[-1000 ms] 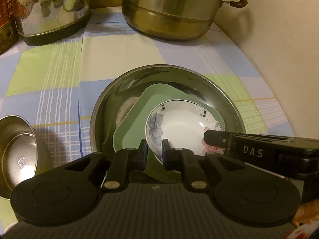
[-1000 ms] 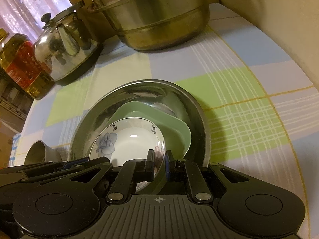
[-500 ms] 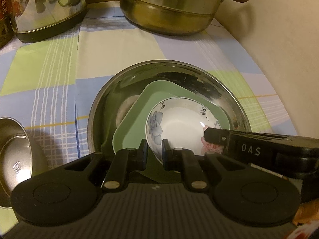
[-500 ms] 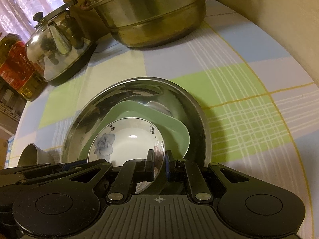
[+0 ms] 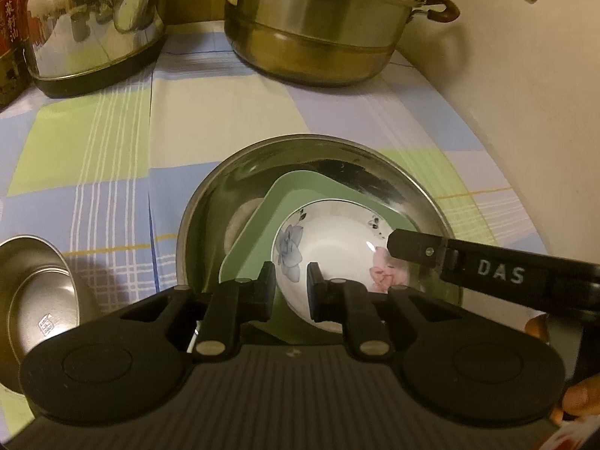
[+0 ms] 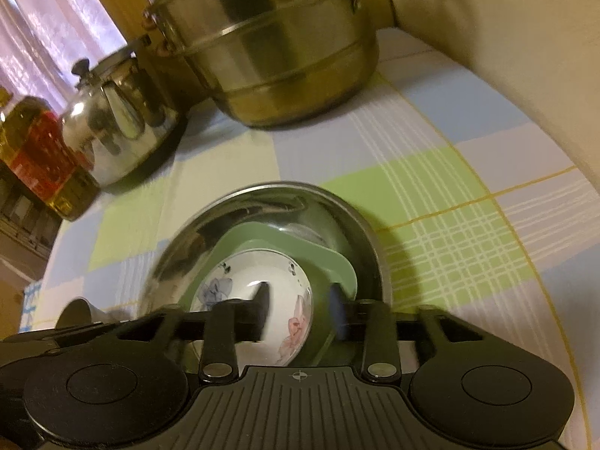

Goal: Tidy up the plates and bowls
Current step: 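Release the saucer and pull the right tool back from the basin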

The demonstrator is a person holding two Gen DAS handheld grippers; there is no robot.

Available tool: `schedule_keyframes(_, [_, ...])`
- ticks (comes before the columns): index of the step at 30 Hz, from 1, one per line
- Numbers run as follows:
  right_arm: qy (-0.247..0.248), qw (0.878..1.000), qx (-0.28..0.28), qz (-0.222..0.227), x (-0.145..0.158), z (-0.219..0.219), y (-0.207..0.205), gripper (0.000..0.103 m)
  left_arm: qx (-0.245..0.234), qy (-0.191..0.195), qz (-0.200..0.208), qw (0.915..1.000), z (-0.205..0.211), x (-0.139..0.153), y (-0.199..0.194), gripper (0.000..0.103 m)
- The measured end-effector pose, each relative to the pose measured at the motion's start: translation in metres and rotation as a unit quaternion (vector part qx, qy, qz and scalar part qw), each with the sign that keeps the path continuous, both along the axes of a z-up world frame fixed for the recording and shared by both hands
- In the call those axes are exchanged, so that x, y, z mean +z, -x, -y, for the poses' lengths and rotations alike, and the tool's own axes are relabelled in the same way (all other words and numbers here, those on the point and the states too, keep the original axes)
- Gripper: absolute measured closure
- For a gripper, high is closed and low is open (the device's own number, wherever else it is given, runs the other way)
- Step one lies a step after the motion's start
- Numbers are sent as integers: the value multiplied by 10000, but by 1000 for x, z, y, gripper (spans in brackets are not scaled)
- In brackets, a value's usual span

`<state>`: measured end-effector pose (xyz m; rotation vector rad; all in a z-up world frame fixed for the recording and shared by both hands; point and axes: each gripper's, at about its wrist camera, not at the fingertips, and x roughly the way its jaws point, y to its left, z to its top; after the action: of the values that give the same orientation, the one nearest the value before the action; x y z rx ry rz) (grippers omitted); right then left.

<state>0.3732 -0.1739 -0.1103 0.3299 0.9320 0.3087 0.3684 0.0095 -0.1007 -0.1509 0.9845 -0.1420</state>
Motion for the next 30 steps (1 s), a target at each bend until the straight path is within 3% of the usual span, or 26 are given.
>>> schedule_keyframes(5, [-102,9997,-178,93,13,13,20,60,-104,123,107,9998,3,13,15,86])
schedule_keyframes(7, [-158,9994,-262,129,19,20,28,56,-157,142,151,9997,5,19,23,79])
schedule_keyframes(17, [-281,9979,-416,412,49,50,81,40,-366,234,409,9982,22,49,84,77])
schedule_keyframes(30, [329,9975,66,616,67,62,185,37,-199,167,490,9985,42,70,193,75])
